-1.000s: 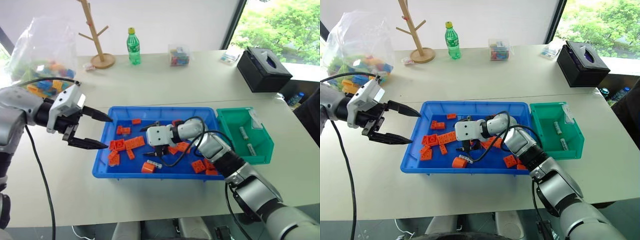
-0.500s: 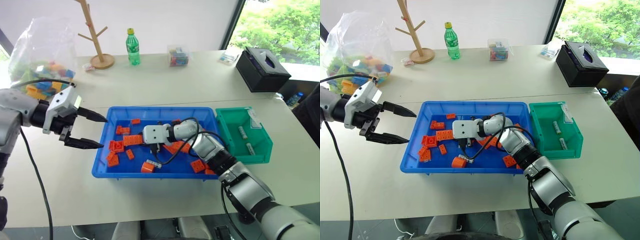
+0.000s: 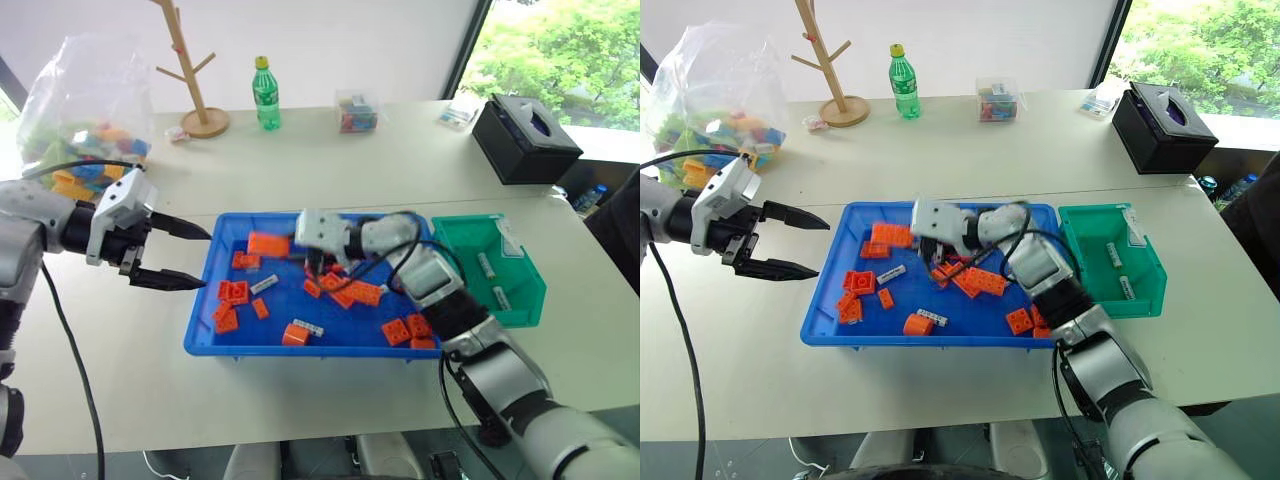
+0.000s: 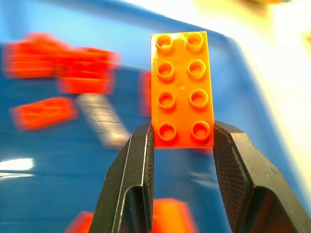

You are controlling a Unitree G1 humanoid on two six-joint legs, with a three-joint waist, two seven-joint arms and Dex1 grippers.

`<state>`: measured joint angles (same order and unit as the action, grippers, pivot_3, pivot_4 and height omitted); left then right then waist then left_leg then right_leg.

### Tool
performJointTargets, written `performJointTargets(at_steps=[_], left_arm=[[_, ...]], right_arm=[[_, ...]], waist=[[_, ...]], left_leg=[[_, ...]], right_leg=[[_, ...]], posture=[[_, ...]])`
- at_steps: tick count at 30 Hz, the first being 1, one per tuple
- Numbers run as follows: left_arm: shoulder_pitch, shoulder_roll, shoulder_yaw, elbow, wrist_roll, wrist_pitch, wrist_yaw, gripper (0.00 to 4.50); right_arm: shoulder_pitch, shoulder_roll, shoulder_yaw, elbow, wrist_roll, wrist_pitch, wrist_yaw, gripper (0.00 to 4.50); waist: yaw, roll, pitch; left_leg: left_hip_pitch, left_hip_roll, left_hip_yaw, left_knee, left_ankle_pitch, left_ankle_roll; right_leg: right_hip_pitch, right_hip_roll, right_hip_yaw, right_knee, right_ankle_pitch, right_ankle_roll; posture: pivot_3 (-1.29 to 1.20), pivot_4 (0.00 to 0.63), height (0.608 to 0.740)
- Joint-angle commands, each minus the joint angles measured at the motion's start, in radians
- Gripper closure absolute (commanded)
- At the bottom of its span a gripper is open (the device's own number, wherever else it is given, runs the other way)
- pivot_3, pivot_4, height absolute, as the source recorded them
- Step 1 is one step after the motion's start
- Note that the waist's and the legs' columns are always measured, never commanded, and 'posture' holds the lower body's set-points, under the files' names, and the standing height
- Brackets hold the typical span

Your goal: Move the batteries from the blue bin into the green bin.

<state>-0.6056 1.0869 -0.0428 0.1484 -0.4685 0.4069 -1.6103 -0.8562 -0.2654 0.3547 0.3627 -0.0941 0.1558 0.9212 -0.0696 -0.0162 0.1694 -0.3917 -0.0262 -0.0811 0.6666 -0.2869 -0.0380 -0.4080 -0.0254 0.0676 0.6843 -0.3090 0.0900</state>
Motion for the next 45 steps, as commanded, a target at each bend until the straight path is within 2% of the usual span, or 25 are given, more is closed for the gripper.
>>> performJointTargets(at_steps=[1,4,6,14,18,22,26,34,39,40,41,42,43,44,45], left_arm=[[-0.014,0.003,0.031,-0.018,-0.014,-0.004,-0.004,0.00],[-0.015,0.004,0.034,-0.031,-0.024,0.004,-0.004,0.00],[-0.023,0.000,0.033,-0.034,-0.026,0.011,-0.004,0.00],[-0.020,-0.001,0.035,-0.064,-0.048,0.035,-0.004,0.00],[-0.017,-0.002,0.036,-0.071,-0.048,0.036,-0.004,0.00],[-0.013,0.001,0.040,-0.075,-0.049,0.037,-0.004,0.00],[0.009,0.019,0.053,-0.093,-0.057,0.043,-0.004,0.00],[0.087,0.095,0.074,-0.141,-0.075,0.016,-0.004,0.00],[0.100,0.111,0.079,-0.140,-0.077,-0.002,-0.004,0.00],[0.099,0.109,0.082,-0.139,-0.076,-0.002,-0.004,0.00],[0.098,0.107,0.085,-0.138,-0.074,-0.001,-0.004,0.00],[0.098,0.103,0.089,-0.139,-0.071,0.000,-0.004,0.00],[0.098,0.100,0.092,-0.140,-0.070,0.001,-0.002,0.00],[0.097,0.098,0.095,-0.140,-0.068,0.002,-0.001,0.00],[0.096,0.096,0.096,-0.142,-0.068,0.004,0.000,0.00]], right_arm=[[-0.024,0.012,-0.008,0.073,-0.010,-0.028,-0.029,2.32],[-0.034,0.022,0.007,0.126,-0.032,-0.062,-0.049,1.06],[-0.045,0.033,0.008,0.154,-0.039,-0.087,-0.064,0.05],[-0.086,0.074,-0.072,0.078,0.137,-0.015,0.085,0.05],[-0.107,0.089,-0.067,0.034,0.180,0.041,0.146,0.05],[-0.106,0.098,0.013,0.032,0.150,0.033,0.223,0.05],[-0.126,0.121,0.056,0.108,0.112,0.004,0.230,0.05],[-0.164,0.155,0.102,0.290,0.043,-0.112,0.243,0.05],[-0.176,0.167,0.112,0.376,0.008,-0.193,0.251,0.05],[-0.181,0.173,0.111,0.396,0.003,-0.204,0.245,0.54],[-0.185,0.179,0.113,0.416,-0.004,-0.217,0.240,0.75],[-0.185,0.183,0.114,0.434,-0.013,-0.231,0.235,1.17],[-0.183,0.186,0.117,0.452,-0.023,-0.248,0.230,1.80],[-0.181,0.188,0.117,0.465,-0.031,-0.261,0.228,2.04],[-0.179,0.189,0.117,0.478,-0.038,-0.275,0.227,2.64]], waist=[[0.000,0.000,0.000],[-0.001,0.000,0.000],[-0.002,0.000,0.000],[-0.001,0.000,0.000],[-0.002,0.000,0.000],[-0.001,0.000,0.000],[-0.001,0.000,0.000],[-0.002,0.000,0.000],[-0.002,0.001,0.000],[-0.001,0.001,0.000],[-0.002,0.001,0.000],[-0.002,0.001,0.000],[-0.002,0.001,0.000],[-0.003,0.001,0.000],[-0.003,0.001,0.000]], left_leg=[[0.000,0.000,0.000,0.000,0.000,0.000],[0.000,0.000,0.001,-0.001,0.000,0.000],[0.000,0.000,0.001,-0.001,0.000,0.000],[0.000,0.000,0.001,-0.001,0.000,0.000],[0.000,0.000,0.000,-0.001,0.000,0.000],[0.000,0.000,0.000,-0.001,0.000,0.000],[0.000,0.000,0.000,-0.001,0.000,0.000],[0.000,0.000,0.000,-0.001,0.000,0.000],[0.000,0.000,0.000,-0.001,0.000,0.000],[0.000,0.000,0.000,-0.001,0.000,0.000],[0.000,0.000,0.000,-0.001,0.000,0.000],[0.000,0.000,0.001,-0.001,0.000,0.000],[0.000,0.000,0.000,-0.001,0.000,0.000],[0.000,0.000,0.000,-0.001,0.000,0.000],[0.000,0.000,0.000,-0.001,0.000,0.000]], right_leg=[[0.000,0.000,0.000,0.000,0.000,0.000],[-0.001,0.000,0.000,0.000,0.000,0.000],[-0.001,0.000,0.000,0.000,0.000,0.000],[-0.001,0.000,0.000,0.000,0.000,0.000],[-0.001,0.000,0.000,0.000,0.000,0.000],[-0.001,0.000,0.000,0.000,0.000,0.000],[-0.001,0.000,0.000,0.000,0.000,0.000],[-0.001,0.000,0.000,0.000,0.000,0.000],[-0.001,0.000,0.000,0.000,0.000,0.000],[-0.001,0.000,0.000,0.000,0.000,0.000],[-0.001,0.000,0.000,0.000,0.000,0.000],[-0.001,0.000,0.000,0.000,0.000,0.000],[-0.001,0.000,0.000,0.000,0.000,0.000],[-0.001,0.000,0.000,0.000,0.000,0.000],[-0.002,0.000,0.000,0.000,0.000,0.000]], posture=[[0.00,0.150,0.736],[0.00,0.150,0.736],[0.00,0.150,0.736],[0.00,0.150,0.736],[0.00,0.150,0.736],[0.00,0.150,0.736],[0.00,0.150,0.736],[0.00,0.150,0.736],[0.00,0.150,0.736],[0.00,0.150,0.736],[0.00,0.150,0.736],[0.00,0.150,0.736],[0.00,0.150,0.736],[0.00,0.150,0.736],[0.00,0.150,0.736]])
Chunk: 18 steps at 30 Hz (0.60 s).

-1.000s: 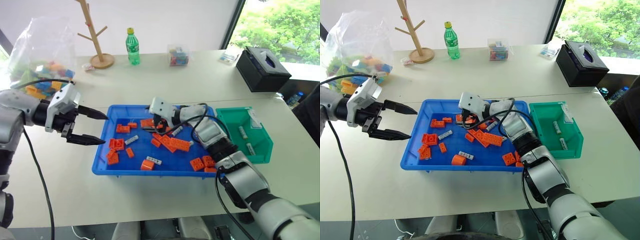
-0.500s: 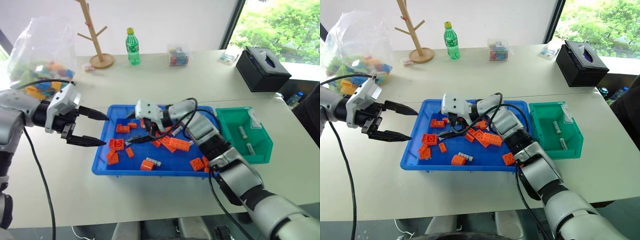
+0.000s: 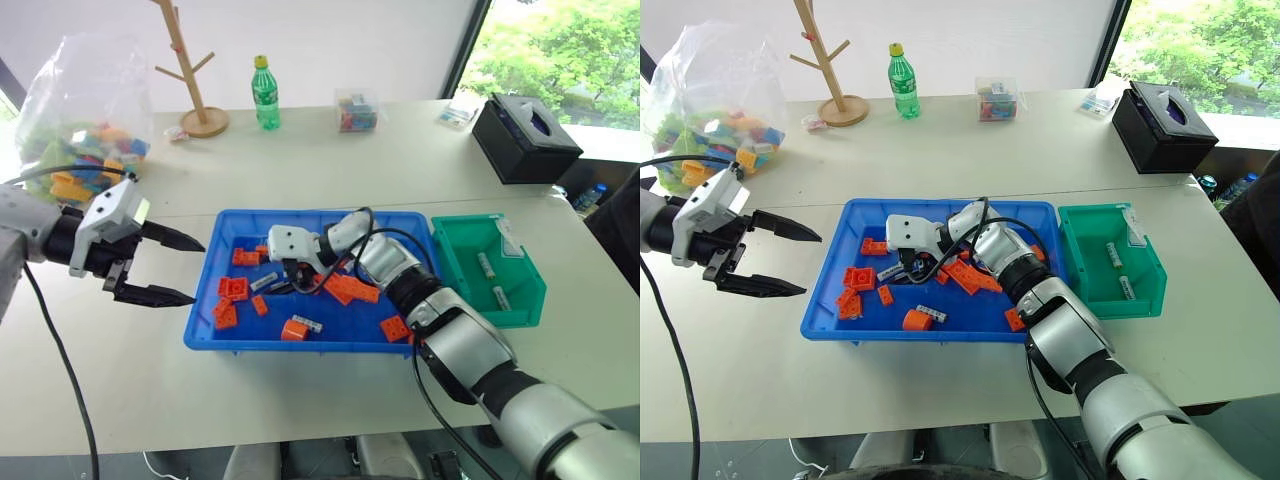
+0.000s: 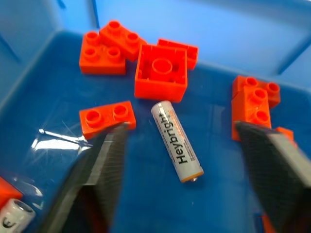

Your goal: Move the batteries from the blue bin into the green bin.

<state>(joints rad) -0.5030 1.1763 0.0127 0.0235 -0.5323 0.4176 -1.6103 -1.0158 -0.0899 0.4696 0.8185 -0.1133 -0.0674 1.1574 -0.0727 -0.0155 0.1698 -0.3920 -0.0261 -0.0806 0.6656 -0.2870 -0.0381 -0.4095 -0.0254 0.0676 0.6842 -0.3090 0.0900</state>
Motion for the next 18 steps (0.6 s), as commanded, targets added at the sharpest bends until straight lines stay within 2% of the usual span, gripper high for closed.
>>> performJointTargets(at_steps=[1,3,4,5,14,17,18], left_arm=[[-0.007,0.005,0.042,-0.017,-0.004,-0.005,0.000,0.00],[-0.016,-0.002,0.046,-0.020,-0.011,0.008,0.007,0.00],[-0.020,-0.004,0.046,-0.020,-0.013,0.013,0.008,0.00],[-0.024,-0.005,0.046,-0.020,-0.014,0.017,0.008,0.00],[-0.060,-0.027,0.029,-0.015,-0.004,0.034,0.010,0.00],[-0.077,-0.039,0.021,-0.003,0.003,0.034,0.007,0.00],[-0.082,-0.042,0.019,0.001,0.004,0.034,0.005,0.00]], right_arm=[[-0.020,0.014,0.001,0.033,-0.024,-0.063,-0.010,3.07],[-0.018,0.015,-0.004,0.051,-0.033,-0.078,-0.015,4.12],[-0.013,0.013,-0.005,0.051,-0.036,-0.085,-0.011,4.42],[-0.009,0.011,-0.007,0.048,-0.037,-0.090,-0.007,4.46],[0.012,0.005,-0.020,-0.010,-0.028,-0.052,0.010,4.46],[0.010,0.003,-0.027,-0.020,-0.027,-0.027,0.005,3.65],[0.009,0.001,-0.027,-0.018,-0.032,-0.031,-0.003,3.21]], waist=[[0.000,0.000,0.000],[0.001,0.000,0.000],[0.000,0.000,0.000],[0.001,0.000,0.000],[0.001,0.000,0.000],[0.001,0.000,0.000],[0.001,0.000,0.000]], left_leg=[[0.000,0.000,0.000,0.000,0.000,0.000],[0.000,0.000,0.000,0.000,0.000,0.000],[0.000,0.000,0.000,0.000,0.000,0.000],[0.000,0.000,0.000,0.000,0.000,0.000],[0.000,0.000,0.000,0.000,0.000,0.000],[0.000,0.000,0.000,0.000,0.000,0.000],[0.000,0.000,0.000,0.000,0.000,0.000]], right_leg=[[0.000,0.000,0.000,0.000,0.000,0.000],[0.000,0.000,0.000,0.000,0.000,0.000],[0.000,0.000,0.000,0.000,0.000,0.000],[0.000,0.000,0.000,0.000,0.000,0.000],[0.000,0.000,0.000,0.000,0.000,0.000],[0.000,0.000,0.000,0.000,0.000,0.000],[0.000,0.000,0.000,0.000,0.000,0.000]], posture=[[0.00,0.150,0.736],[0.00,0.150,0.736],[0.00,0.150,0.736],[0.00,0.150,0.736],[0.00,0.150,0.736],[0.00,0.150,0.736],[0.00,0.150,0.736]])
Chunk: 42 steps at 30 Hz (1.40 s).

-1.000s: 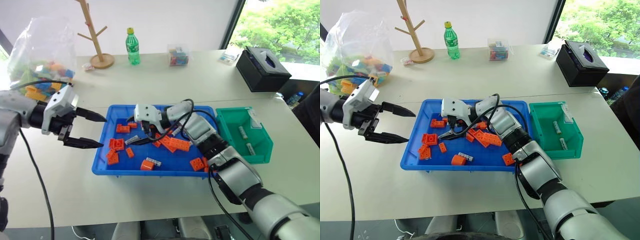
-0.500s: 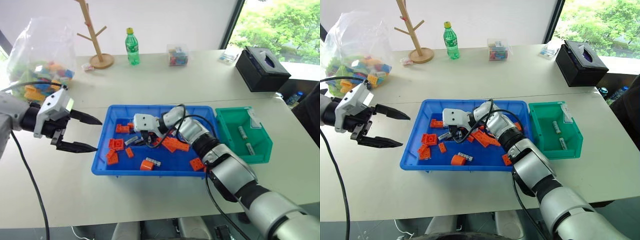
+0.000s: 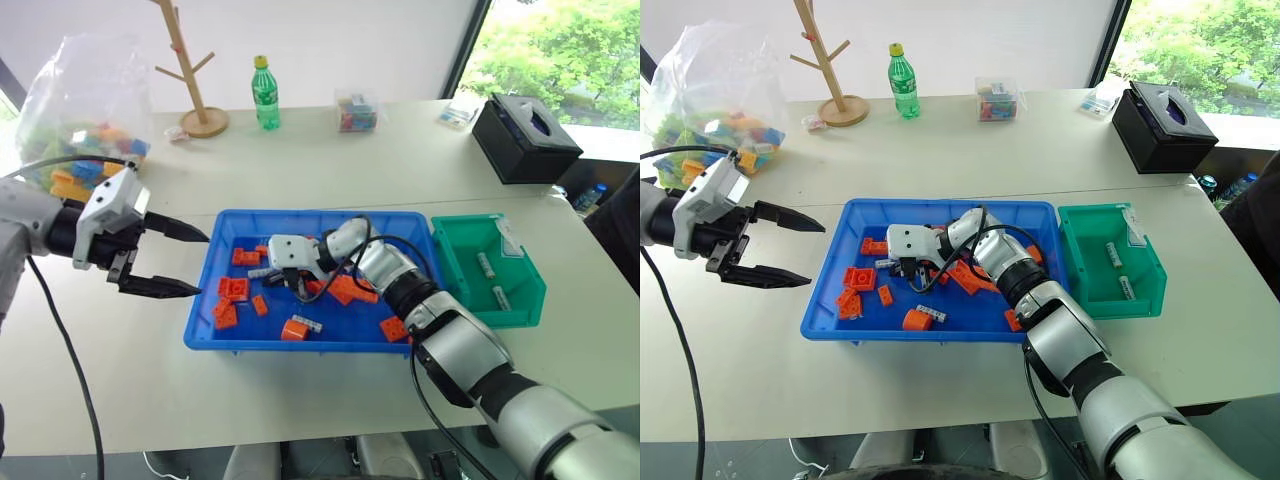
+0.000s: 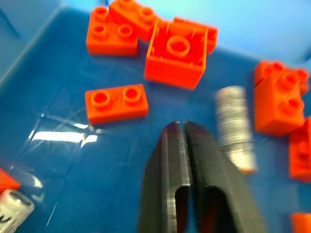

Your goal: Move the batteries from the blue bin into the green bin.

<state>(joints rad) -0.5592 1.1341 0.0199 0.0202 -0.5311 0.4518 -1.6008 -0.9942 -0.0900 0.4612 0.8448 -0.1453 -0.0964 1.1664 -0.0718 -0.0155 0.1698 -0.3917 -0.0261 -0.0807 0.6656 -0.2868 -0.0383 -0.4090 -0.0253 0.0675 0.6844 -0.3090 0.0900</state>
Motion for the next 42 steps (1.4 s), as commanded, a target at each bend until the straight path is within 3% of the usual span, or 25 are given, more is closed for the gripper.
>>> performJointTargets(at_steps=[1,4,11,23,30,40,42], left_arm=[[-0.030,-0.002,0.011,0.008,0.005,0.001,-0.006,0.00],[-0.035,-0.004,0.009,0.016,0.008,-0.001,-0.012,0.00],[-0.045,-0.002,0.004,0.034,0.013,-0.009,-0.014,0.00],[-0.046,0.001,0.014,0.021,0.016,0.007,-0.013,0.00],[-0.047,0.002,0.021,0.018,0.015,0.009,-0.011,0.00],[-0.048,-0.006,0.025,0.027,0.017,0.002,-0.001,0.00],[-0.047,-0.007,0.026,0.028,0.016,-0.001,0.000,0.00]], right_arm=[[-0.013,0.000,-0.017,-0.044,-0.003,-0.006,-0.017,2.68],[-0.008,-0.002,-0.026,-0.077,0.016,0.014,0.003,1.27],[-0.040,0.013,-0.078,-0.128,0.072,0.094,0.012,1.27],[-0.104,0.031,-0.071,0.139,-0.009,-0.021,-0.119,1.27],[-0.131,0.041,-0.072,0.235,-0.041,-0.039,-0.167,4.43],[-0.133,0.046,-0.080,0.251,-0.054,-0.059,-0.157,4.43],[-0.135,0.049,-0.084,0.250,-0.048,-0.044,-0.147,3.91]], waist=[[-0.001,0.000,0.000],[-0.001,0.000,0.000],[0.000,0.000,0.000],[0.000,0.000,0.000],[-0.001,0.000,0.000],[-0.002,0.000,0.000],[-0.002,0.000,0.000]], left_leg=[[0.000,0.000,0.000,0.000,0.000,0.000],[0.000,0.000,0.000,0.000,0.000,0.000],[0.000,0.000,0.000,0.000,0.000,0.000],[0.000,0.000,0.000,0.000,0.000,0.000],[0.000,0.000,0.000,0.000,0.000,0.000],[0.000,0.000,0.000,0.000,0.000,0.000],[0.000,0.000,0.000,0.000,0.000,0.000]], right_leg=[[0.000,0.000,0.000,0.000,0.000,0.000],[0.000,0.000,0.000,0.000,0.000,0.000],[0.000,0.000,0.000,0.000,0.000,0.000],[0.000,0.000,0.000,0.000,0.000,0.000],[0.000,0.000,0.000,0.000,0.000,0.000],[0.000,0.000,0.000,0.000,0.000,0.000],[0.000,0.000,0.000,0.000,0.000,0.000]], posture=[[0.00,0.150,0.736],[0.00,0.150,0.736],[0.00,0.150,0.736],[0.00,0.150,0.736],[0.00,0.150,0.736],[0.00,0.150,0.736],[0.00,0.150,0.736]])
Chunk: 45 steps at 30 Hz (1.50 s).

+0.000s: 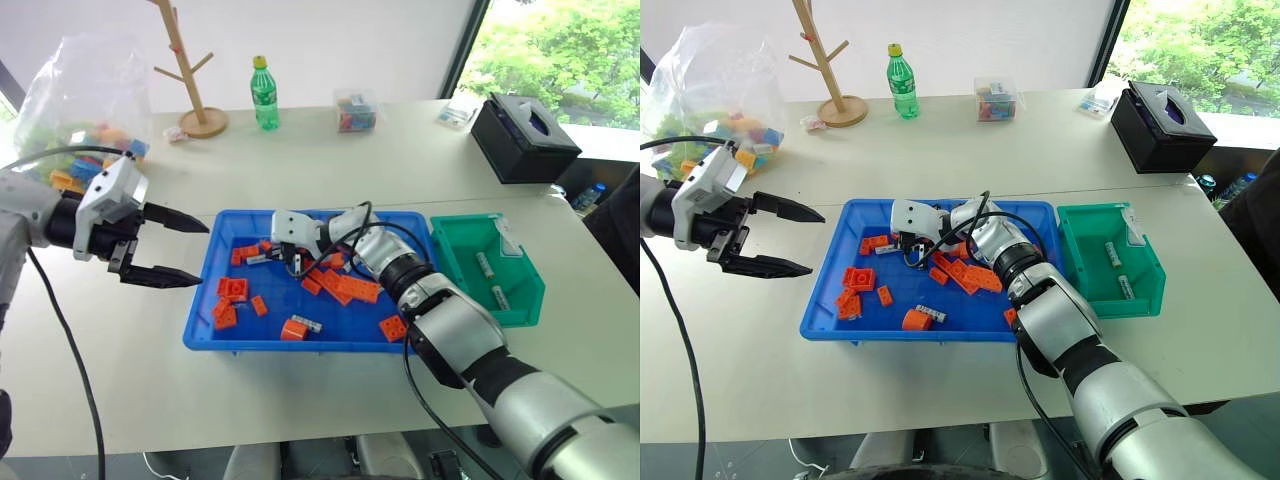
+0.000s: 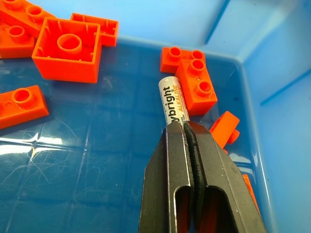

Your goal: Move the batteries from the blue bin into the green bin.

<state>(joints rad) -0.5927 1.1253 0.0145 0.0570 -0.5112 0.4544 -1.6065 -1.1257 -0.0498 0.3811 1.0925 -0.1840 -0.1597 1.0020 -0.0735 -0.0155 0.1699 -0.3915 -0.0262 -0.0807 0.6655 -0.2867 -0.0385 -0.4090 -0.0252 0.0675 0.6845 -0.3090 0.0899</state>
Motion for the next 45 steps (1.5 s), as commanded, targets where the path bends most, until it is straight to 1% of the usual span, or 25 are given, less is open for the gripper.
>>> performJointTargets(at_steps=[1,5,16,19,20,22,23,29,32,35,38,40,43,45], left_arm=[[-0.013,0.001,0.032,-0.009,-0.004,-0.003,0.007,0.00],[-0.014,0.000,0.032,-0.009,-0.004,-0.003,0.007,0.00],[-0.015,0.003,0.034,-0.006,-0.002,-0.009,0.008,0.00],[-0.012,0.005,0.034,-0.006,-0.002,-0.010,0.006,0.00],[-0.013,0.004,0.033,-0.004,-0.001,-0.012,0.005,0.00],[-0.012,0.003,0.033,-0.004,0.000,-0.013,0.005,0.00],[-0.013,0.002,0.031,-0.004,0.000,-0.013,0.005,0.00],[-0.015,-0.002,0.023,-0.011,-0.005,-0.005,0.000,0.00],[-0.012,-0.003,0.016,-0.026,-0.013,0.003,-0.007,0.00],[-0.017,-0.008,0.010,-0.036,-0.017,0.005,-0.008,0.00],[-0.046,-0.042,0.009,-0.047,-0.040,0.032,-0.003,0.00],[-0.069,-0.080,0.012,-0.053,-0.057,0.054,0.018,0.00],[-0.099,-0.133,0.004,-0.049,-0.050,0.057,0.050,0.00],[-0.120,-0.165,-0.004,-0.037,-0.050,0.061,0.063,0.00]], right_arm=[[-0.005,0.009,-0.002,0.002,-0.013,0.016,0.015,3.54],[-0.013,0.013,-0.001,0.009,-0.026,-0.001,-0.009,1.63],[0.011,0.022,-0.001,0.003,-0.035,-0.012,0.009,1.63],[0.031,0.025,0.005,-0.021,-0.030,-0.009,0.043,2.42],[0.035,0.025,0.005,-0.024,-0.030,-0.006,0.045,2.89],[0.040,0.025,0.006,-0.028,-0.035,-0.003,0.044,3.99],[0.041,0.024,0.005,-0.026,-0.038,-0.002,0.041,4.42],[0.041,0.017,-0.003,-0.043,-0.034,0.012,0.034,4.43],[0.050,0.000,-0.016,-0.125,-0.011,0.046,0.064,4.43],[0.089,-0.034,-0.043,-0.327,0.039,0.164,0.114,4.43],[0.166,-0.116,-0.084,-0.673,0.099,0.386,0.150,4.43],[0.217,-0.192,-0.126,-0.908,0.125,0.559,0.146,4.43],[0.286,-0.348,-0.214,-1.179,0.157,0.743,0.139,4.43],[0.353,-0.492,-0.321,-1.298,0.172,0.818,0.133,4.43]], waist=[[0.000,0.000,0.000],[0.000,0.000,0.000],[0.000,0.000,0.000],[0.000,0.000,0.000],[-0.001,0.000,0.000],[-0.001,0.000,0.000],[-0.001,0.000,0.000],[0.000,0.000,0.000],[0.000,0.000,0.000],[0.003,0.000,0.000],[0.006,0.000,0.000],[0.012,0.000,0.000],[0.024,0.000,0.000],[0.031,0.000,0.000]], left_leg=[[0.000,0.000,0.000,0.000,0.000,0.000],[0.000,0.000,0.000,0.000,0.000,0.000],[0.000,0.000,0.000,0.000,0.000,0.000],[0.000,0.000,0.000,0.000,0.000,0.000],[0.000,0.000,0.000,0.000,0.000,0.000],[0.000,0.000,0.000,0.000,0.000,0.000],[0.000,0.000,0.000,0.000,0.000,0.000],[0.000,0.000,0.000,0.000,0.000,0.000],[0.000,0.000,0.000,0.000,0.000,0.000],[0.000,0.000,0.000,0.000,0.000,0.000],[-0.001,0.000,0.000,0.000,0.000,0.000],[-0.002,0.000,-0.001,0.000,0.000,0.000],[-0.002,-0.001,-0.001,0.001,0.000,0.000],[-0.002,-0.001,-0.001,0.000,0.000,0.000]], right_leg=[[0.000,0.000,0.000,0.000,0.000,0.000],[0.000,0.000,0.000,0.000,0.000,0.000],[0.000,0.000,0.000,0.000,0.000,0.000],[0.000,0.000,0.000,0.000,0.000,0.000],[0.000,0.000,0.000,0.000,0.000,0.000],[0.000,0.000,0.000,0.000,0.000,0.000],[0.000,0.000,0.000,0.000,0.000,0.000],[0.000,0.000,0.000,0.000,0.000,0.000],[0.000,0.000,0.000,0.000,0.000,0.000],[0.000,0.000,0.000,0.000,0.000,0.000],[0.000,-0.001,0.000,0.000,0.000,0.000],[0.000,-0.001,0.000,0.000,0.000,0.000],[0.000,-0.002,0.000,-0.002,0.000,0.000],[0.000,-0.002,0.000,-0.003,0.000,0.000]], posture=[[0.00,0.150,0.736],[0.00,0.150,0.736],[0.00,0.150,0.736],[0.00,0.150,0.736],[0.00,0.150,0.736],[0.00,0.150,0.736],[0.00,0.150,0.736],[0.00,0.150,0.736],[0.00,0.150,0.736],[0.00,0.150,0.736],[0.00,0.150,0.736],[0.00,0.150,0.736],[0.00,0.150,0.736],[0.00,0.150,0.736]])
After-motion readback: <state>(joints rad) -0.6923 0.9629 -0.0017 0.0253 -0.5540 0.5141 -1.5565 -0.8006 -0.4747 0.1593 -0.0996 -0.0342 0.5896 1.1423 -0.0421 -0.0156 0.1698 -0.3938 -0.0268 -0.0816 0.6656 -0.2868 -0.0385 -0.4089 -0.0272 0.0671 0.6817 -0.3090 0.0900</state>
